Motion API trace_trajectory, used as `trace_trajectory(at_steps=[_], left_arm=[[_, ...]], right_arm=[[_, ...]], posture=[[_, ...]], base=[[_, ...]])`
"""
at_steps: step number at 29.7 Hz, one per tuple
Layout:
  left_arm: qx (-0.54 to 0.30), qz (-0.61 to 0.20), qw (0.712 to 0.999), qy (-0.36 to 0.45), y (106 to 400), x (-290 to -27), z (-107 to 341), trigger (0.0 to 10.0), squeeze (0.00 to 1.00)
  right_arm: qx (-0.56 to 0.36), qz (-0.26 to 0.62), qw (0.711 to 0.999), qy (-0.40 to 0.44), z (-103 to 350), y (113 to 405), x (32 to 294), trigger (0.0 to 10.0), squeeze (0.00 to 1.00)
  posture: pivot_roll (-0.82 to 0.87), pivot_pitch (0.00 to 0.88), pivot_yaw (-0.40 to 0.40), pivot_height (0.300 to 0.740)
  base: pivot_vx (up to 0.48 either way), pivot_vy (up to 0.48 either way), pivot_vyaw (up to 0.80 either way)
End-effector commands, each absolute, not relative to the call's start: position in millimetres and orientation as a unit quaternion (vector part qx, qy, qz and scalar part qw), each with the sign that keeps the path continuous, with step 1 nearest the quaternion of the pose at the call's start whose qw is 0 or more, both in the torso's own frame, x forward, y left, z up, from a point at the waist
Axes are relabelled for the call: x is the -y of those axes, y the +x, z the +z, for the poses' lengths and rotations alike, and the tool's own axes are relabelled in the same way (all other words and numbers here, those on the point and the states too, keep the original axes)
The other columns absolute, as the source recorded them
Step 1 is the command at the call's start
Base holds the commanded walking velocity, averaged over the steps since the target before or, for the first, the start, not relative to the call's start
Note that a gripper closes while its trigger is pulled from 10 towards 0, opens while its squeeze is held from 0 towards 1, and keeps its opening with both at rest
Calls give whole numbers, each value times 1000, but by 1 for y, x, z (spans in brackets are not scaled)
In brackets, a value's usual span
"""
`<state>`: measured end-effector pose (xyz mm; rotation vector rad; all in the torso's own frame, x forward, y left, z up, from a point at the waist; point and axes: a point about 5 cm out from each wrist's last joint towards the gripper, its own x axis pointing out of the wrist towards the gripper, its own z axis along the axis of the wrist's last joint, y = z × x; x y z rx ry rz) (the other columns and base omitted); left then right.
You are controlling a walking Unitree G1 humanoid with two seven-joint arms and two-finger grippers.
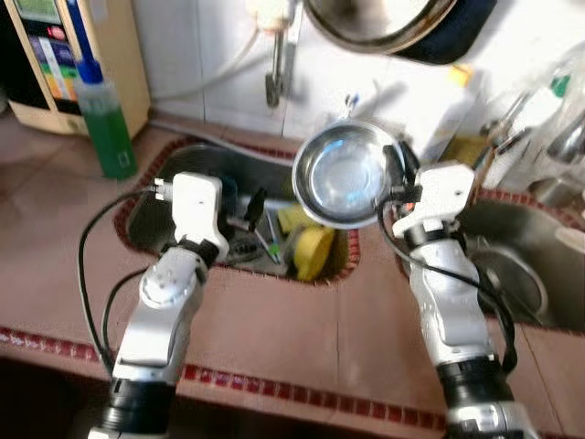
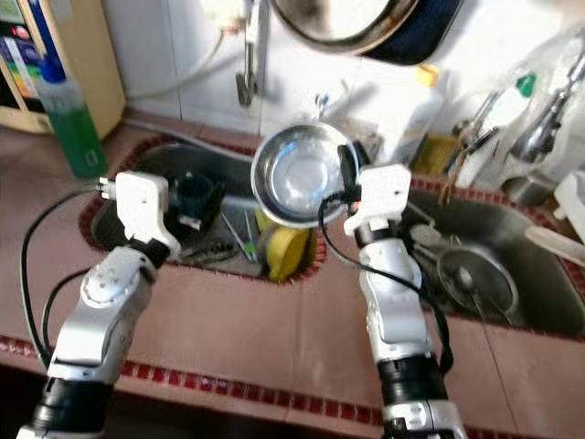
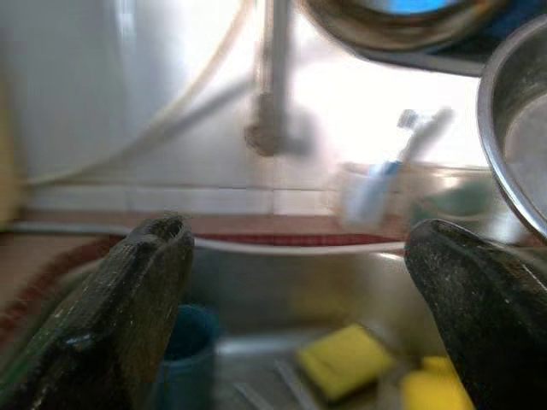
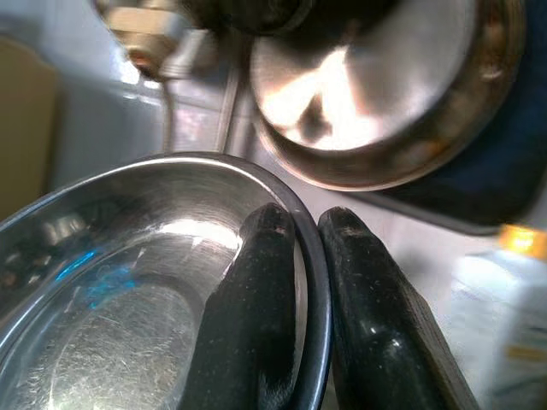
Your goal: Kitchen organization
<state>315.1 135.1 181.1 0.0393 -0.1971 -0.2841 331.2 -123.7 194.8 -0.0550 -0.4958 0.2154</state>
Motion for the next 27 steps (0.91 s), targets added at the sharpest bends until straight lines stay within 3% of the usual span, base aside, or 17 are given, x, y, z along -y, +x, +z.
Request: trace_trajectory(at_steps=[1,16,27], left_arm=[[108,-142,984,16,313,-132,181,10000,0],[129,-224,963,73,300,-122,183,10000,0],[107,-319,936,107,265,-104,165,10000,0]], right_arm=[[255,103,961,-32,201,332,126,10000,0],[209,67,974,-57,195,355,153,10000,0],[179,58,980,-57,195,377,162,10000,0]], posture=[[-136,63,-119,740],[-137,85,-108,740],[-123,181,-100,740]], base=[[0,0,0],[0,0,0],[0,0,0]])
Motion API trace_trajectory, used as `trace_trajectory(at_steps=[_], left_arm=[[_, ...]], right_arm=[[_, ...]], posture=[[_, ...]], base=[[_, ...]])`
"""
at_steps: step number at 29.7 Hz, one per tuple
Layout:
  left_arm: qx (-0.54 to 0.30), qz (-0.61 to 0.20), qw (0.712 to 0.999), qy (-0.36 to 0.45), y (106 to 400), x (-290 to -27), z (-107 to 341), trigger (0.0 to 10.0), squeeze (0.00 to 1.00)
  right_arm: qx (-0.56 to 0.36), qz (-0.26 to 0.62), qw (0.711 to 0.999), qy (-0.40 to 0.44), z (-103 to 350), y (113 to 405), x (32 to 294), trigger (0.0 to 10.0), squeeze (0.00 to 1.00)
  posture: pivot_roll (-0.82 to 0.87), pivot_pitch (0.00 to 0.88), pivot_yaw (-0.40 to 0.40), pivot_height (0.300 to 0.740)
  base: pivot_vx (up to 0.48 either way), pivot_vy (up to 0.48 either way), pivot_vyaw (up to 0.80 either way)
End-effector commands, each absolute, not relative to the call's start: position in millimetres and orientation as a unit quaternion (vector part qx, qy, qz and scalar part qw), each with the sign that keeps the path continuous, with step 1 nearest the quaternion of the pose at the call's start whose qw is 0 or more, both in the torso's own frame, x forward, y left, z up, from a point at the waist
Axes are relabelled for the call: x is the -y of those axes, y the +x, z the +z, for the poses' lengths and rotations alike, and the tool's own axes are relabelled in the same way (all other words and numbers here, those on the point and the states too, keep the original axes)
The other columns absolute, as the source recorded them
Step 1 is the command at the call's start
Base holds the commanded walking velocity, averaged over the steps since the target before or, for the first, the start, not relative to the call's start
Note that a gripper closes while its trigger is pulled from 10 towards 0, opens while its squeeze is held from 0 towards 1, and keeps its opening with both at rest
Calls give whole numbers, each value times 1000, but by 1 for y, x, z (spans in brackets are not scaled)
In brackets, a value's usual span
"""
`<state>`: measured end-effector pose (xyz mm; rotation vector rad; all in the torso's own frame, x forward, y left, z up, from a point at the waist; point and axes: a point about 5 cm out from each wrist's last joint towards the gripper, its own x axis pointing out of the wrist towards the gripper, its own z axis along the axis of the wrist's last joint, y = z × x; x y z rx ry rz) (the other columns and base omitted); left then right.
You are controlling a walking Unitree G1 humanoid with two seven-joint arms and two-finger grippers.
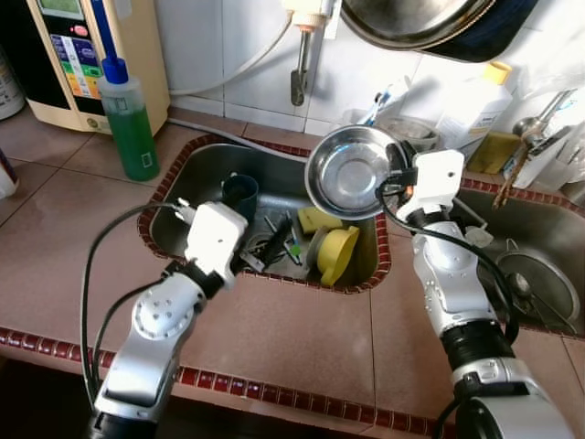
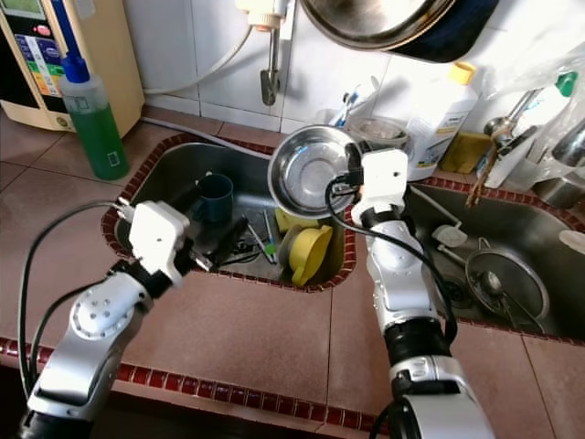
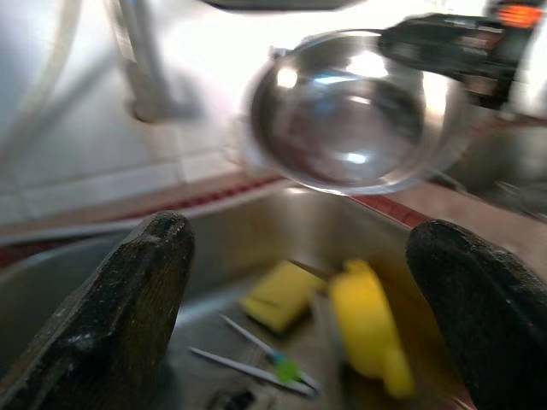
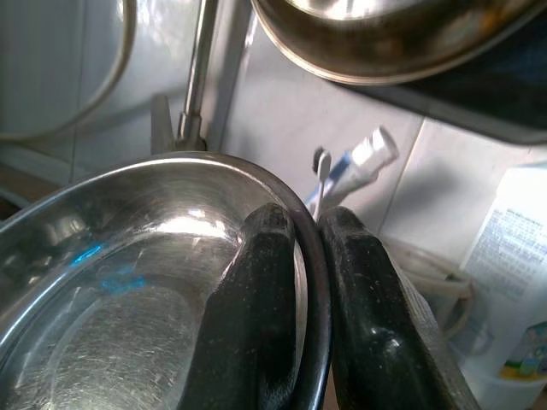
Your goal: Kitchen organization
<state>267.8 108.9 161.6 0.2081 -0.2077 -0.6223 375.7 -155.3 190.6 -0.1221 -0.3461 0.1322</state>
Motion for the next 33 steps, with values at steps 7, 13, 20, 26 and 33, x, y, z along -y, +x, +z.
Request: trace_trajectory(at_steps=[7,13,20,26,33], left_arm=[[99,-338,930,103,253,-100,168,10000,0],[96,-345,930,88,247,-95,175,10000,0],[94,-357,926,85,242,-90,182,10000,0],[95,-355,926,82,242,-88,186,10000,0],[95,-353,927,79,242,-86,189,10000,0]], right_arm=[[148,67,986,-37,189,386,159,10000,0],[122,83,989,-23,188,393,154,10000,0],[83,130,988,1,188,401,140,10000,0],[60,164,985,5,189,404,129,10000,0],[38,225,973,25,183,401,103,10000,0]], posture=[[-105,234,-99,740],[-96,265,-93,740],[-83,295,-98,740],[-80,314,-103,740],[-84,327,-110,740]], base=[[0,0,0],[0,0,0],[0,0,0],[0,0,0],[0,0,0]])
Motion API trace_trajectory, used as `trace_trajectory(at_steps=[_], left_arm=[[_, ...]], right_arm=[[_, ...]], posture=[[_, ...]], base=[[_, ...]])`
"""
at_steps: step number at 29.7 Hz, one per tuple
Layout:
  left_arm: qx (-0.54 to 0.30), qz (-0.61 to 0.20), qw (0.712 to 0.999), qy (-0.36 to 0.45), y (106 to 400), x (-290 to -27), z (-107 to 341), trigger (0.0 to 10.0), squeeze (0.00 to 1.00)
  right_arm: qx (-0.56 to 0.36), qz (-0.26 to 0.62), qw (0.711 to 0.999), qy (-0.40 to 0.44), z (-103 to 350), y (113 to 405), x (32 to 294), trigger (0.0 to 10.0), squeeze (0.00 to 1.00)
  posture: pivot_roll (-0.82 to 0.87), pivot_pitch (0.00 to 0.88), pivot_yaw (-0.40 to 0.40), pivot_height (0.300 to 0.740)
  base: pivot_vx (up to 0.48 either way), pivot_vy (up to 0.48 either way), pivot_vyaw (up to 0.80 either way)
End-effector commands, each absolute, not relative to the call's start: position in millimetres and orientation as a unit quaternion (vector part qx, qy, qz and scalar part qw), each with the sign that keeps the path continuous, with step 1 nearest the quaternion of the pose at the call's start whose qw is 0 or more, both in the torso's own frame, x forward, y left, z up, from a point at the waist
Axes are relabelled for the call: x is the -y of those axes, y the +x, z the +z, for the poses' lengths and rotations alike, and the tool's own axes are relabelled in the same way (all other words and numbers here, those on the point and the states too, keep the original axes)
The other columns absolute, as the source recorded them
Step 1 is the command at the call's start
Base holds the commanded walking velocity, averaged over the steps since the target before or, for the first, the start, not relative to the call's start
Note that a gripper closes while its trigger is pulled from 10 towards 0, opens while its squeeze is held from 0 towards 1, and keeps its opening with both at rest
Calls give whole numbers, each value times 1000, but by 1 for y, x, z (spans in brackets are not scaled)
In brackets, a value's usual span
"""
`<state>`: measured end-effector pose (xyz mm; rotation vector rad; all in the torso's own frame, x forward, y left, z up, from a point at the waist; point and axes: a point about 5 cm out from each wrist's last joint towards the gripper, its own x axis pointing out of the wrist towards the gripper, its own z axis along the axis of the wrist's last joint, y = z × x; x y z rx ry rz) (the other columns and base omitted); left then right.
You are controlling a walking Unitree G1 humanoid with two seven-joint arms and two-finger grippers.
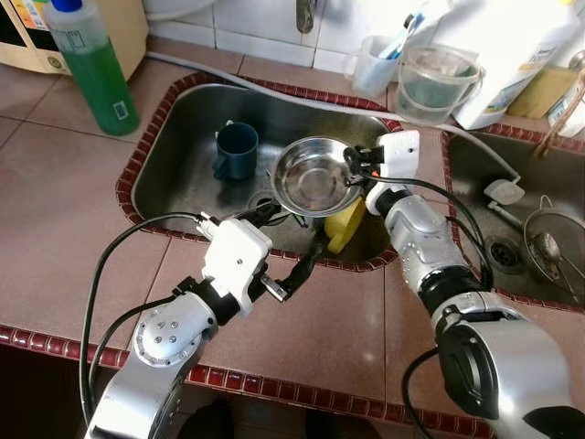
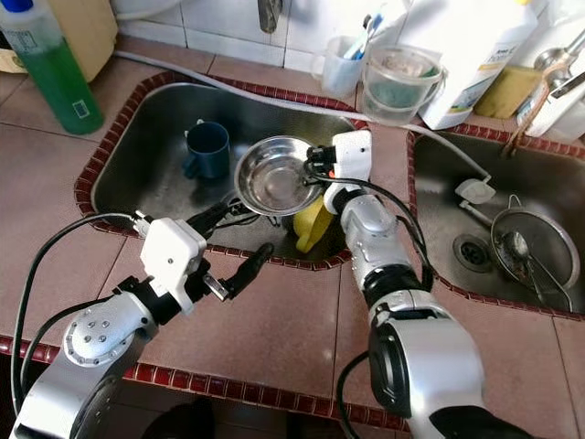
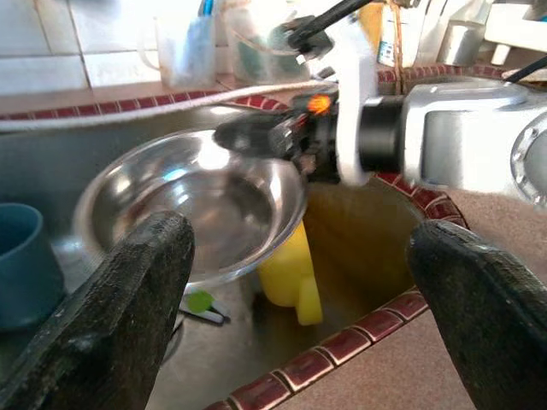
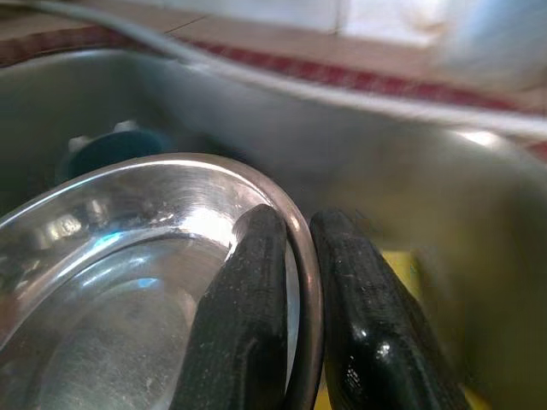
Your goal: Kitchen organization
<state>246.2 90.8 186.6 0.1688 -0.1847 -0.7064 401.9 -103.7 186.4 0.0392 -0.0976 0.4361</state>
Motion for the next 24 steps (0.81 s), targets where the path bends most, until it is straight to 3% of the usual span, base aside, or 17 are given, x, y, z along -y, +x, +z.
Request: trace_trajectory(at_steps=[1,14,15,16,24], left_arm=[[95,-351,928,78,242,-86,190,10000,0],[92,-347,930,75,241,-87,193,10000,0],[91,-346,931,74,241,-87,193,10000,0],[91,-345,931,75,242,-87,193,10000,0],[91,-340,933,74,243,-89,193,10000,0]], right_arm=[[30,239,970,33,180,400,96,10000,0],[-1,291,954,71,170,394,73,10000,0],[-2,292,954,70,170,394,72,10000,439],[-3,292,954,72,169,394,72,10000,1000],[-5,292,953,80,168,394,77,10000,1000]], posture=[[-83,329,-111,740],[-80,343,-116,740],[-80,343,-116,740],[-80,343,-119,740],[-80,343,-119,740]], base=[[0,0,0],[0,0,0],[0,0,0],[0,0,0],[0,0,0]])
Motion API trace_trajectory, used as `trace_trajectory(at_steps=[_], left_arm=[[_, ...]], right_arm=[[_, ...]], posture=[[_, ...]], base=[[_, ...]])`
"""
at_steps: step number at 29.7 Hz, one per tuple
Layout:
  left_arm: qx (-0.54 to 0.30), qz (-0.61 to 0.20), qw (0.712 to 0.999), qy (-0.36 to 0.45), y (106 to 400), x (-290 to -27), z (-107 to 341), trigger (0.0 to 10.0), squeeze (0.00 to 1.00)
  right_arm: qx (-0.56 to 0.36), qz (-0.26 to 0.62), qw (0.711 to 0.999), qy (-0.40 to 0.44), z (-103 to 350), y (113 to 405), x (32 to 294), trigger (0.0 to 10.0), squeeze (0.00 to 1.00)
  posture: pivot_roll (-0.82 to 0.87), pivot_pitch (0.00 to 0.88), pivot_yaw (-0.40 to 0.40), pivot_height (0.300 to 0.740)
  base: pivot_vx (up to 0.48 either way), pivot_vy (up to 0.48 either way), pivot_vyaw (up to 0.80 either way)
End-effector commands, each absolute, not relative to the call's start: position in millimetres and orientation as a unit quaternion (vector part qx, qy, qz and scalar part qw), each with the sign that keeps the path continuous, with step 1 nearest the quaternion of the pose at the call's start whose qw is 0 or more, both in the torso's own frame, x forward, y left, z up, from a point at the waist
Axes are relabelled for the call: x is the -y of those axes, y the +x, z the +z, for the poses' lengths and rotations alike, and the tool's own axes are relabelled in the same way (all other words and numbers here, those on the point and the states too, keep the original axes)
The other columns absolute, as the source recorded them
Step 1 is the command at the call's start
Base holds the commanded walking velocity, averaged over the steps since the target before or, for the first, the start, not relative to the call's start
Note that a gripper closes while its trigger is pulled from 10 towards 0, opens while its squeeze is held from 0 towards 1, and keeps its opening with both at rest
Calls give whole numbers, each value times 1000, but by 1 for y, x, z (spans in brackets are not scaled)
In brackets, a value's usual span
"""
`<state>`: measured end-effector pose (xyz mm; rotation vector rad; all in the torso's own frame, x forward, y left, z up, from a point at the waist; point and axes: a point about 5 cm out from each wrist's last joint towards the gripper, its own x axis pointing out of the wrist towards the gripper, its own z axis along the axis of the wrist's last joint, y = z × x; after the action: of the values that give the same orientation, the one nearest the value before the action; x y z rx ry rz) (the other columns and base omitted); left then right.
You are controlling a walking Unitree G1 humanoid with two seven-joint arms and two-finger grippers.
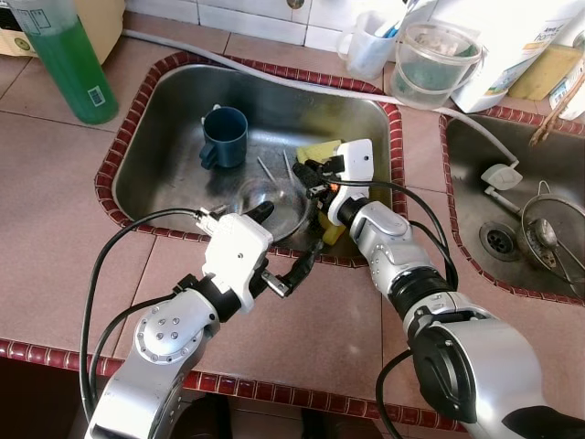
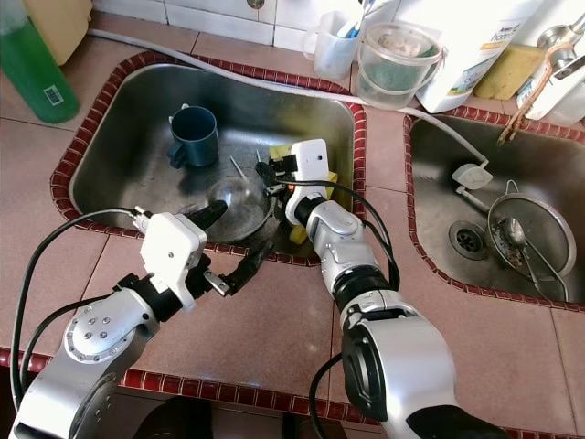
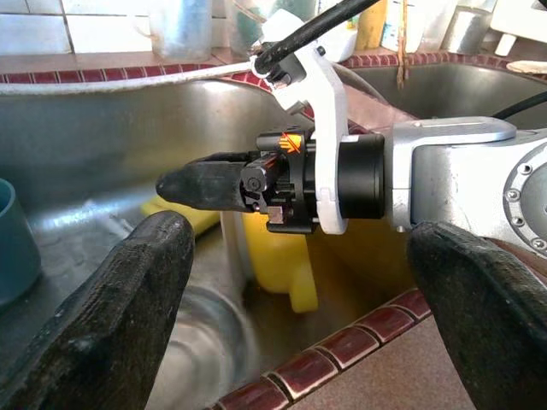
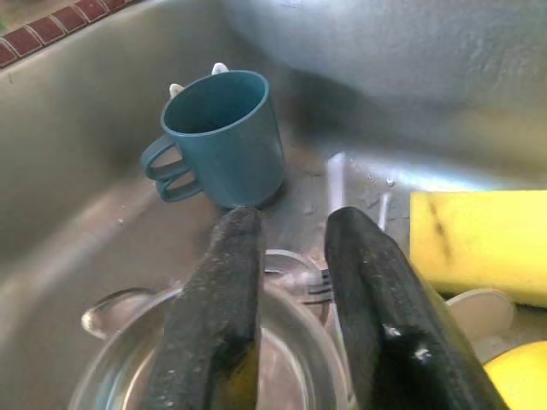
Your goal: Kitchen organization
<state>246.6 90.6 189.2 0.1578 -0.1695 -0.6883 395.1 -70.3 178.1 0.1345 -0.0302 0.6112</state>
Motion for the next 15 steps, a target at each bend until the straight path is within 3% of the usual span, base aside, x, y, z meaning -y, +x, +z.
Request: trace_trajectory(at_steps=[1,15], left_arm=[[91,-339,933,74,243,-89,194,10000,0],[99,-323,938,76,251,-93,194,10000,0]], right_arm=[[-4,290,954,81,169,394,78,10000,1000],[44,258,959,112,181,398,91,10000,1000]], posture=[[-80,343,-119,740],[-77,303,-121,740]], base=[[0,0,0],[0,0,0]])
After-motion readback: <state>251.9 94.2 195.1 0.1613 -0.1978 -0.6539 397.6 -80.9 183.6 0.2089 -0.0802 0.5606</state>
